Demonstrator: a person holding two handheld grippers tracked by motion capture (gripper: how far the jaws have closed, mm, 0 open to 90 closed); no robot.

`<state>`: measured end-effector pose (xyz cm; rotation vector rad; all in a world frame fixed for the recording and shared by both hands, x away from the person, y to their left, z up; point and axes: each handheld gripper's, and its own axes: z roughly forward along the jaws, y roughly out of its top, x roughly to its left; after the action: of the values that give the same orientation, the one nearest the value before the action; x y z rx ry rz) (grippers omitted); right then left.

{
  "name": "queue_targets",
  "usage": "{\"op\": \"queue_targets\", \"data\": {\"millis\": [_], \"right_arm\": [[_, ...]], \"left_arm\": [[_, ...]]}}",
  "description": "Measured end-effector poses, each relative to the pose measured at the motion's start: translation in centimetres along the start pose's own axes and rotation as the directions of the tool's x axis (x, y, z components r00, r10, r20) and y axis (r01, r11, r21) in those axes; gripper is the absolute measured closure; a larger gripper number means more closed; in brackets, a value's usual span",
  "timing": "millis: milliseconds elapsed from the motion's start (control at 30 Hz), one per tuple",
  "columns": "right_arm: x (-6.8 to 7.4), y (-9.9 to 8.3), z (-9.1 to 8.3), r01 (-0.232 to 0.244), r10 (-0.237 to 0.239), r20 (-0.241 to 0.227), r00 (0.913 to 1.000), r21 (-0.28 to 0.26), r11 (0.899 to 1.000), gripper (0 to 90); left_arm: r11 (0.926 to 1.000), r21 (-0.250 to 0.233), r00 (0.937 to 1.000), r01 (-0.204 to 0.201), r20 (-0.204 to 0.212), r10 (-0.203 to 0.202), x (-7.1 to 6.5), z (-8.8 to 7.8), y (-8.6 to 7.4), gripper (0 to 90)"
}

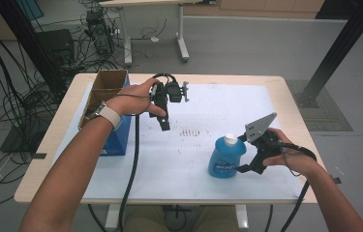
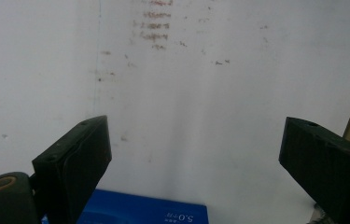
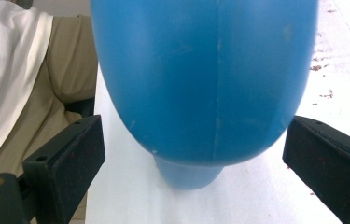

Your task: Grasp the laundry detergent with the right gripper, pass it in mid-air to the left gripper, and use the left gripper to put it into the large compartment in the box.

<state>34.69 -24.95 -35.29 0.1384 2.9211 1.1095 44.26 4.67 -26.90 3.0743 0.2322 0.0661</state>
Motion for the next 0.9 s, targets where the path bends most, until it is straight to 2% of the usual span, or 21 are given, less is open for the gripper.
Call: {"op": "queue_targets", "data": {"millis": [900], "right_arm": [[-0.04,0.10,-0.24,-0.009,0.009,0.003,1.0000,-0.010,1.000,5.7]], "left_arm": [[1.0000,-0.005,1.0000,0.006,0.001,-0.006,0.04,0.00,-0.03,9.5]]}}
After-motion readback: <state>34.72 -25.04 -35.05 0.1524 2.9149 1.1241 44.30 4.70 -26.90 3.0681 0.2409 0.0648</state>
